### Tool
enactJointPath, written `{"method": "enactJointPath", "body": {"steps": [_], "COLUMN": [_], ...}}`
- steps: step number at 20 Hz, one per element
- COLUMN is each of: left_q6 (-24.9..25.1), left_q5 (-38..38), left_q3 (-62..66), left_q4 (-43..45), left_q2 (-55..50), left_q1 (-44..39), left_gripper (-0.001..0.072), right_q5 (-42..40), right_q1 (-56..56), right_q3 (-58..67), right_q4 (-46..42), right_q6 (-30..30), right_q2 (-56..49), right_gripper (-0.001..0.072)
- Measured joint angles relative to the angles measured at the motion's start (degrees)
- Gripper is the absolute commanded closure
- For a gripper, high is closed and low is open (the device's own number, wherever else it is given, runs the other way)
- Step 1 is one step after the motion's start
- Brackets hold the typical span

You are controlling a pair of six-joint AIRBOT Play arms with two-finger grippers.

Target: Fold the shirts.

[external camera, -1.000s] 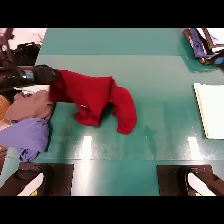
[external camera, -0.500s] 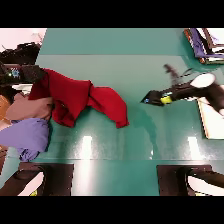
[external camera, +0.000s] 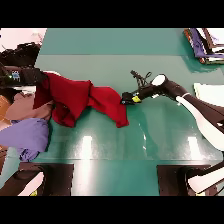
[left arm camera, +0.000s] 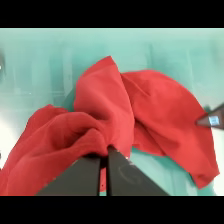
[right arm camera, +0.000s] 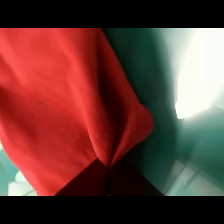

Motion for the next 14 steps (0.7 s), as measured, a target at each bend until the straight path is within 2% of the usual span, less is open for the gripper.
{"method": "enactJointPath", "body": {"steps": [5, 10, 14], "left_q6": [-0.02, 0.13, 0.22], "left_q5": [-0.98, -3.58, -4.7], "left_q3": [6.29, 26.23, 41.79], "left_q4": [1.99, 3.74, 4.09], "left_q2": [0.52, 0.74, 0.81], "left_q1": [0.02, 0.02, 0.0], "left_gripper": [0.0683, 0.0683, 0.0683], "right_q5": [3.17, 10.54, 16.72], "right_q1": [-2.27, -9.29, -14.69], "right_q3": [11.15, 22.8, 30.64], "right_q4": [-8.48, -19.34, -22.82], "right_q6": [0.39, 1.86, 2.4], "right_q2": [2.78, 16.7, 27.08], "right_gripper": [0.0699, 0.0698, 0.0698]}}
